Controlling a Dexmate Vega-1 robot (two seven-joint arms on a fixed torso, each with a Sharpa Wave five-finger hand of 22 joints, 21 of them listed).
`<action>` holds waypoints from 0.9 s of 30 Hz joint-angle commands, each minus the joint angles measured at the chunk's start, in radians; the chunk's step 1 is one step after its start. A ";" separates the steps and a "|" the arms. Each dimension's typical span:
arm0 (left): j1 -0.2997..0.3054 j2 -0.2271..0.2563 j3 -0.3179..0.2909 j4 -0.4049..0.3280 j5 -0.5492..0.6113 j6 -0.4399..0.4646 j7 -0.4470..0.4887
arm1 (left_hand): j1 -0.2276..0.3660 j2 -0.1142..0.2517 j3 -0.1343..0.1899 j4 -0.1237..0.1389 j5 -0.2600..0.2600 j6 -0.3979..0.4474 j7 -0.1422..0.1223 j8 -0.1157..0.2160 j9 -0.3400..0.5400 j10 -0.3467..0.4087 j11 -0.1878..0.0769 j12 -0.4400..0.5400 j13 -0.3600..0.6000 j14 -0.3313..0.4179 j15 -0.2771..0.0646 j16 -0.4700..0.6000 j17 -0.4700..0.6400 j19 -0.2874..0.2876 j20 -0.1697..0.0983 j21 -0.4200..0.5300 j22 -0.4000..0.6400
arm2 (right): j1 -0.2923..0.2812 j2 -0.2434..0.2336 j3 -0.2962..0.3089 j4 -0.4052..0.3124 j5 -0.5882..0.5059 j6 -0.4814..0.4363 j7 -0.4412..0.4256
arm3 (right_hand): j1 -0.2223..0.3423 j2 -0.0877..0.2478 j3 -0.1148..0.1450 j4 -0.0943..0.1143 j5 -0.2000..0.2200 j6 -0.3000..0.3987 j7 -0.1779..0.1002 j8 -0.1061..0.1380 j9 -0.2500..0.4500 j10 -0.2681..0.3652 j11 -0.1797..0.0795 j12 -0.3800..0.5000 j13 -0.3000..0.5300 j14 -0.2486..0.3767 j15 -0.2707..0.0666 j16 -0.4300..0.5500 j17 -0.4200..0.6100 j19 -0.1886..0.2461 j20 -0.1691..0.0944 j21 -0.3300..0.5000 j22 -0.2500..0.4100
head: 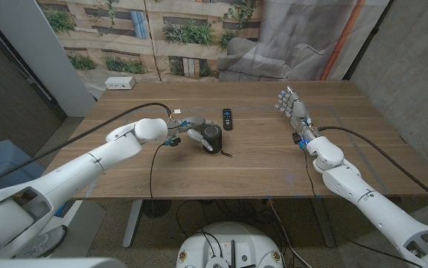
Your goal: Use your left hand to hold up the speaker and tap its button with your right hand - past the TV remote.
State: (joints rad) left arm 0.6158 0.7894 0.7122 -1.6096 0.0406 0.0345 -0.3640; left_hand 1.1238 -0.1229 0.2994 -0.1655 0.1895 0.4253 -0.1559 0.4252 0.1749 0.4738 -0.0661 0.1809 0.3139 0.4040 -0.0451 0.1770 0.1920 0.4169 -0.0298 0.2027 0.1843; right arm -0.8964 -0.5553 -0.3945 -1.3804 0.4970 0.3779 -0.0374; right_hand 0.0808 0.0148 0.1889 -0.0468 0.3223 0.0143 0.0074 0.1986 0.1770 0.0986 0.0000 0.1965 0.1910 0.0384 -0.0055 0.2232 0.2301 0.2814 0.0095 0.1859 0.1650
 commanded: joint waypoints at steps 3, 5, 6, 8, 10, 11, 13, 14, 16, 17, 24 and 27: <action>-0.045 0.012 0.020 0.011 0.008 0.007 -0.060 | -0.167 0.123 -0.018 0.003 0.007 -0.075 -0.031 -0.073 0.006 -0.097 0.018 0.000 -0.027 -0.099 0.035 -0.004 -0.014 -0.066 0.028 -0.011 0.001 | 0.011 0.012 -0.007 0.019 -0.012 0.007 -0.005 | 0.000 0.005 0.002 -0.001 0.000 0.007 -0.004 -0.004 0.000 0.007 -0.003 0.003 0.002 0.011 0.003 0.003 0.001 0.009 0.002 0.003 0.002; -0.051 0.011 0.022 0.018 0.003 0.002 -0.074 | -0.172 0.118 -0.022 0.004 0.007 -0.095 -0.039 -0.092 0.007 -0.116 0.024 0.002 -0.036 -0.130 0.055 -0.006 -0.015 -0.091 0.034 -0.015 -0.001 | 0.011 0.013 -0.008 0.020 -0.011 0.006 -0.005 | 0.000 0.005 0.002 -0.001 0.000 0.008 -0.004 -0.004 0.000 0.007 -0.003 0.003 0.002 0.011 0.003 0.003 0.000 0.009 0.003 0.003 0.002; -0.052 0.011 0.023 0.019 0.003 0.000 -0.075 | -0.174 0.117 -0.023 0.004 0.008 -0.104 -0.042 -0.104 0.008 -0.145 0.032 -0.001 -0.044 -0.161 0.073 -0.009 -0.016 -0.111 0.040 -0.017 -0.002 | 0.011 0.013 -0.008 0.020 -0.010 0.007 -0.005 | 0.000 0.005 0.002 -0.001 0.000 0.007 -0.004 -0.004 0.000 0.006 -0.002 0.002 0.002 0.011 0.002 0.003 0.000 0.009 0.003 0.003 0.002; -0.060 0.011 0.025 0.025 -0.004 -0.003 -0.095 | -0.178 0.115 -0.025 0.005 0.008 -0.117 -0.041 -0.120 0.008 -0.175 0.039 0.000 -0.055 -0.197 0.084 -0.008 -0.017 -0.150 0.044 -0.023 -0.005 | 0.011 0.013 -0.008 0.020 -0.011 0.007 -0.005 | 0.000 0.005 0.001 -0.001 0.000 0.007 -0.004 -0.004 0.000 0.006 -0.002 0.003 0.002 0.011 0.003 0.003 0.000 0.009 0.003 0.003 0.002; -0.065 0.013 0.026 0.029 -0.007 -0.008 -0.108 | -0.185 0.109 -0.030 0.006 0.007 -0.145 -0.042 -0.142 0.008 -0.218 0.051 -0.002 -0.067 -0.241 0.097 -0.009 -0.018 -0.185 0.046 -0.024 -0.007 | 0.011 0.013 -0.008 0.020 -0.010 0.006 -0.005 | 0.000 0.005 0.001 -0.001 0.000 0.008 -0.004 -0.005 0.000 0.005 -0.002 0.002 0.002 0.010 0.004 0.002 0.000 0.009 0.004 0.002 0.002; -0.068 0.015 0.027 0.029 -0.008 -0.007 -0.115 | -0.189 0.103 -0.033 0.005 0.005 -0.149 -0.044 -0.148 0.008 -0.233 0.055 -0.002 -0.072 -0.260 0.105 -0.009 -0.018 -0.201 0.046 -0.024 -0.008 | 0.011 0.014 -0.007 0.019 -0.010 0.004 -0.008 | 0.000 0.005 0.001 -0.001 0.000 0.008 -0.004 -0.005 0.000 0.005 -0.003 0.002 0.002 0.010 0.003 0.002 0.000 0.008 0.004 0.002 0.002; -0.075 0.017 0.029 0.031 -0.007 -0.008 -0.126 | -0.191 0.098 -0.036 0.005 0.004 -0.176 -0.036 -0.165 0.008 -0.263 0.060 -0.002 -0.081 -0.284 0.112 -0.007 -0.018 -0.221 0.049 -0.023 -0.009 | 0.011 0.013 -0.007 0.020 -0.011 0.005 -0.009 | 0.000 0.005 0.001 -0.002 -0.001 0.008 -0.005 -0.005 0.000 0.005 -0.003 0.002 0.002 0.010 0.004 0.002 0.000 0.007 0.004 0.001 0.002; -0.075 0.020 0.029 0.029 -0.003 -0.009 -0.125 | -0.194 0.097 -0.038 0.006 0.003 -0.185 -0.033 -0.171 0.008 -0.274 0.056 -0.002 -0.085 -0.292 0.115 -0.007 -0.018 -0.226 0.048 -0.022 -0.009 | 0.011 0.014 -0.007 0.020 -0.012 0.005 -0.011 | 0.000 0.005 0.001 -0.002 -0.001 0.008 -0.005 -0.005 0.000 0.006 -0.002 0.002 0.002 0.010 0.003 0.002 0.000 0.007 0.003 0.001 0.002; -0.080 0.019 0.027 0.036 -0.014 -0.011 -0.140 | -0.207 0.089 -0.045 0.010 -0.001 -0.215 -0.043 -0.187 0.008 -0.306 0.056 -0.003 -0.093 -0.314 0.118 -0.007 -0.018 -0.247 0.049 -0.023 -0.010 | 0.011 0.014 -0.007 0.020 -0.012 0.005 -0.012 | 0.000 0.004 0.000 -0.002 -0.001 0.008 -0.005 -0.005 0.000 0.006 -0.002 0.002 0.002 0.009 0.003 0.001 0.000 0.007 0.003 0.001 0.002; -0.083 0.020 0.028 0.038 -0.015 -0.013 -0.145 | -0.213 0.088 -0.048 0.011 -0.002 -0.225 -0.041 -0.194 0.008 -0.323 0.061 -0.003 -0.098 -0.332 0.125 -0.008 -0.018 -0.260 0.051 -0.023 -0.010 | 0.011 0.014 -0.007 0.019 -0.013 0.004 -0.013 | 0.000 0.004 0.000 -0.002 -0.001 0.008 -0.005 -0.005 0.000 0.006 -0.002 0.002 0.002 0.009 0.004 0.001 0.000 0.007 0.003 0.001 0.002; -0.103 0.022 0.036 0.054 -0.014 -0.034 -0.184 | -0.234 0.080 -0.058 0.012 -0.005 -0.315 -0.029 -0.228 0.006 -0.416 0.087 -0.004 -0.117 -0.431 0.148 -0.009 -0.020 -0.321 0.050 -0.023 -0.012 | 0.015 0.019 -0.010 0.027 -0.015 0.007 -0.014 | -0.001 0.005 0.000 -0.002 -0.001 0.007 -0.005 -0.006 0.000 0.007 -0.002 0.002 0.002 0.008 0.004 0.000 0.000 0.006 0.002 0.001 0.002; -0.113 0.021 0.039 0.062 -0.016 -0.043 -0.203 | -0.237 0.079 -0.060 0.011 -0.005 -0.349 -0.026 -0.236 0.006 -0.443 0.092 -0.005 -0.120 -0.455 0.149 -0.010 -0.020 -0.343 0.050 -0.025 -0.012 | 0.016 0.020 -0.011 0.027 -0.016 0.005 -0.015 | -0.001 0.005 0.000 -0.002 -0.001 0.008 -0.005 -0.006 0.000 0.006 -0.001 0.001 0.002 0.009 0.004 0.000 0.000 0.006 0.003 0.001 0.002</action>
State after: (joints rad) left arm 0.5399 0.8069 0.7398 -1.5738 0.0314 0.0179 -0.5092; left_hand 0.8852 -0.0297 0.2461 -0.1533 0.1847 0.1039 -0.1834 0.1955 0.1795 0.0545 0.0216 0.1770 0.1950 -0.0294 0.0994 0.1694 0.1721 0.0904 0.0220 0.1813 0.1720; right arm -0.8848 -0.5401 -0.4020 -1.3588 0.4857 0.3823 -0.0478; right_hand 0.0808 0.0148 0.1889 -0.0468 0.3223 0.0143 0.0073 0.1986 0.1770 0.0985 0.0000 0.1965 0.1911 0.0453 -0.0053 0.2232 0.2275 0.2846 0.0127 0.1859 0.1650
